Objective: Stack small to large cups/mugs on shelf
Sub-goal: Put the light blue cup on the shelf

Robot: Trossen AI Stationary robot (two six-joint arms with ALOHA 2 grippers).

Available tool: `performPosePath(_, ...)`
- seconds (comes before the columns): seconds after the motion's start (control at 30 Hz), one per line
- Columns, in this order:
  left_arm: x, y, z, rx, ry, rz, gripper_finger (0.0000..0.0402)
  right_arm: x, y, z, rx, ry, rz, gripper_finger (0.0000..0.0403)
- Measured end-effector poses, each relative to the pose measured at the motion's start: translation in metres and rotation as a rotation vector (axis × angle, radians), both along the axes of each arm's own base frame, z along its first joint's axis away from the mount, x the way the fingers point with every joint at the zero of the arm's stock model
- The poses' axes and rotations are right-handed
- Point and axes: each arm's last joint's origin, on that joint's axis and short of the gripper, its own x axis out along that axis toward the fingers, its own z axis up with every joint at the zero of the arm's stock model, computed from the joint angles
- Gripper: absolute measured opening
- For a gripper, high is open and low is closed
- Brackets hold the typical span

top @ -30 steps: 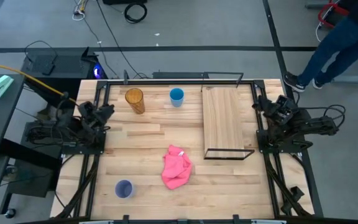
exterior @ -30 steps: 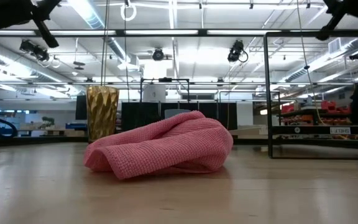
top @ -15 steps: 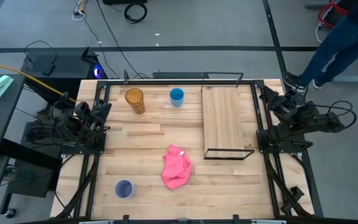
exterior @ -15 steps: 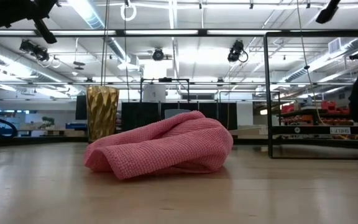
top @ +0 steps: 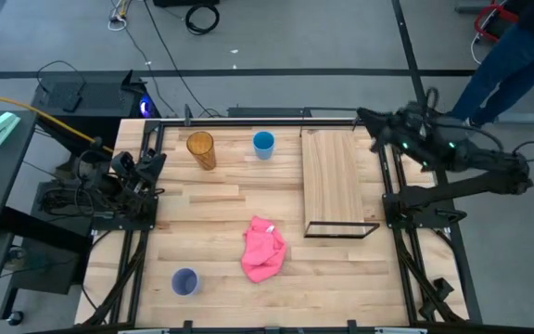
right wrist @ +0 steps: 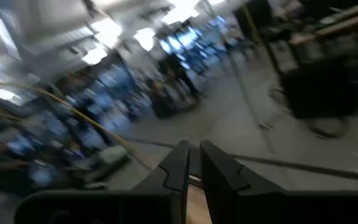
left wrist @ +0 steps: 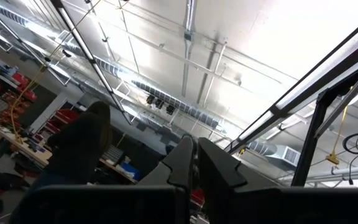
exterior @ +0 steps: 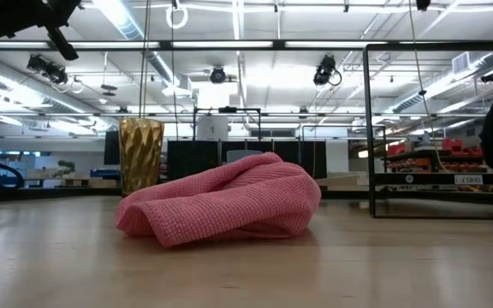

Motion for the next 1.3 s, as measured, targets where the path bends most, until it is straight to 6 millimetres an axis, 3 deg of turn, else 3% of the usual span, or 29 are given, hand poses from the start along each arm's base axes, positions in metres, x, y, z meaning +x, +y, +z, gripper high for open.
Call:
performPosePath(0.27, 0.001, 0.0, -0.001, 0.001, 0.009, 0.0, 0.0025, 0.046, -0.038, 0.034, 0.059, 0.276, -0.125, 0.0046)
performPosePath(0.6, 0.001, 0.0, -0.001, 0.031, 0.03, 0.026, 0.0036, 0.114, -0.101, 0.032, 0.191, 0.447, -0.038, 0.0046)
performPosePath(0.9, 0.005, -0.001, -0.006, 0.039, 0.097, 0.025, 0.0028, 0.161, -0.143, 0.016, 0.288, 0.561, -0.007, 0.0073)
performPosePath(1.3, 0.007, -0.001, -0.008, 0.043, 0.129, 0.025, 0.0035, 0.212, -0.178, -0.043, 0.526, 0.782, 0.059, 0.0092)
